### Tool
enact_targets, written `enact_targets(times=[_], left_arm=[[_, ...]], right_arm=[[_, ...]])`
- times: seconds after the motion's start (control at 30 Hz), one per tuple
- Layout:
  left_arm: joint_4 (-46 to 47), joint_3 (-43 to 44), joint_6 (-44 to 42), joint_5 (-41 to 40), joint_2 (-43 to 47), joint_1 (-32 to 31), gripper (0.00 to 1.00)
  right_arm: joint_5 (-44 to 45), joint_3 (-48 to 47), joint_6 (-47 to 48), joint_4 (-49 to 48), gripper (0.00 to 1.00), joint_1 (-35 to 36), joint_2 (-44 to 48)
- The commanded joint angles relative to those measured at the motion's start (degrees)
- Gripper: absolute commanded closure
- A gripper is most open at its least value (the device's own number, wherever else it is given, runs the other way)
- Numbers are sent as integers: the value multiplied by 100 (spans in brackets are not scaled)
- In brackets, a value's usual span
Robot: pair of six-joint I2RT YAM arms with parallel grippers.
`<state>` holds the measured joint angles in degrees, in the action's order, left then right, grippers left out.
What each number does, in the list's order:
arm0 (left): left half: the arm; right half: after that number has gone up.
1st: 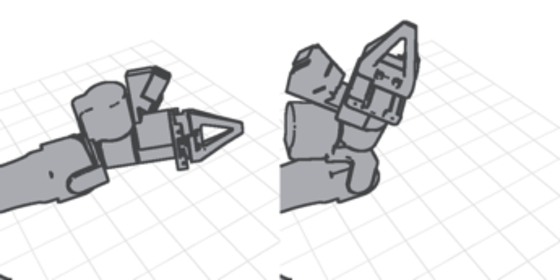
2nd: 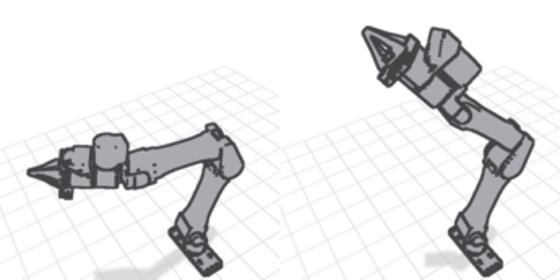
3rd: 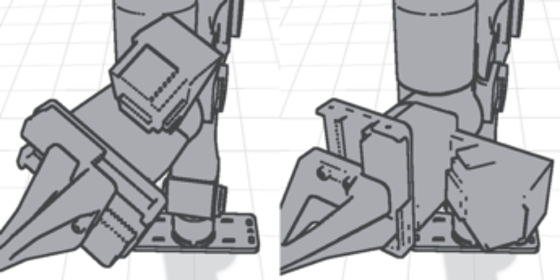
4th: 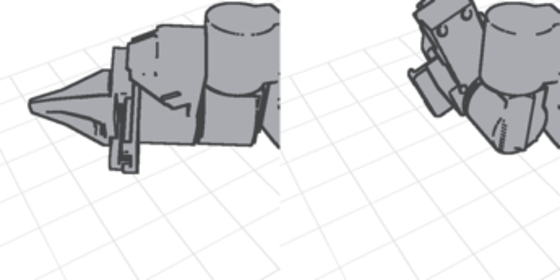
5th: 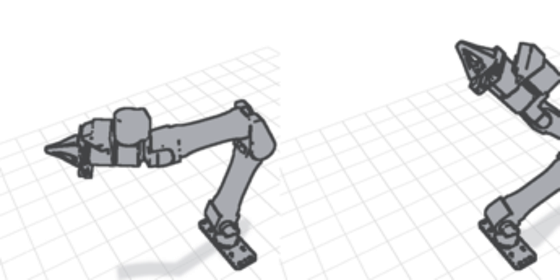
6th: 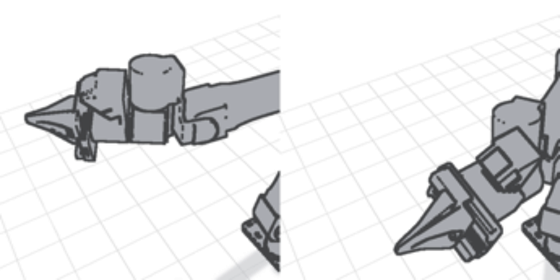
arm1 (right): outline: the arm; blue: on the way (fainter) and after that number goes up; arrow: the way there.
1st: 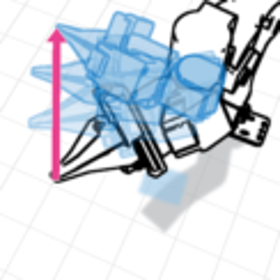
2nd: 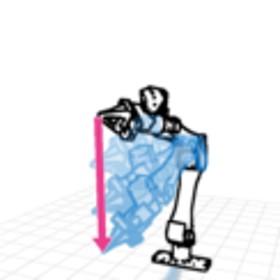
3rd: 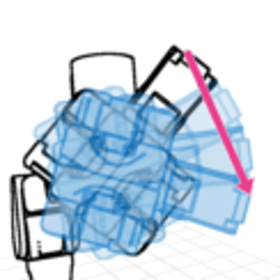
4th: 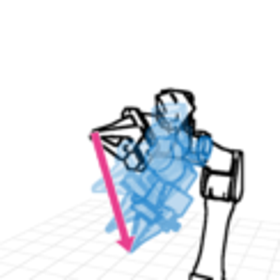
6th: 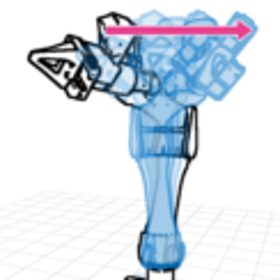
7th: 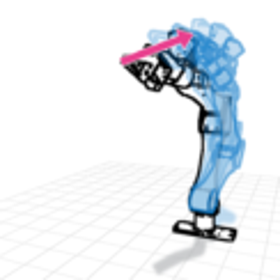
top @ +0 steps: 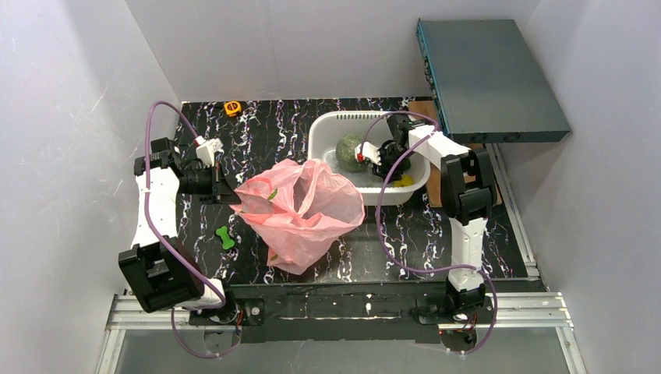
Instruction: Place the fake fruits into the plastic bag and tie a complex knot
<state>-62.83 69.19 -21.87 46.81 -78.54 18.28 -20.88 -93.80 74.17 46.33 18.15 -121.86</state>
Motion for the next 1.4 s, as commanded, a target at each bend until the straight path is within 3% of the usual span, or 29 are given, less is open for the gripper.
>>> enact_targets(times=[0.0, 0.07, 0.1, 0.5, 0.7, 0.97, 1.0, 1.13, 1.17, 1.2, 1.23, 1.37], left_arm=[[-43, 157, -61, 125, 53, 37, 100], [-31, 138, -58, 113, 68, 44, 100], [-34, 128, -49, 114, 83, 50, 100], [125, 22, 132, 215, 239, 46, 100], [209, -50, 313, 272, 289, 45, 100], [482, -147, 681, 327, 380, 46, 100], [523, -132, 652, 387, 440, 47, 97], [702, 110, 445, 552, 716, 41, 51], [711, 223, 356, 584, 785, 37, 39], [721, 392, 224, 617, 845, 37, 15], [726, 503, 67, 661, 910, 24, 5], [925, 933, -474, 770, 1226, -193, 2]], right_arm=[[144, 178, 323, 158, 64, 48, 43], [136, 99, 179, 108, 94, 76, -6], [133, 56, 76, 59, 99, 89, -8], [-1268, -562, -772, 650, 99, 6, 1050], [-1992, -602, -1461, 400, 99, 4, 1674], [-2204, -762, -2211, 4, 99, 9, 2096], [-2203, -749, -2221, -34, 99, 13, 2126], [-2167, -658, -2235, -151, 99, 42, 2165], [-2166, -623, -2247, -211, 99, 62, 2171], [-2173, -588, -2273, -268, 99, 84, 2175], [-2174, -564, -2292, -292, 99, 114, 2176], [-2210, -528, -2481, -361, 99, 195, 2245]])
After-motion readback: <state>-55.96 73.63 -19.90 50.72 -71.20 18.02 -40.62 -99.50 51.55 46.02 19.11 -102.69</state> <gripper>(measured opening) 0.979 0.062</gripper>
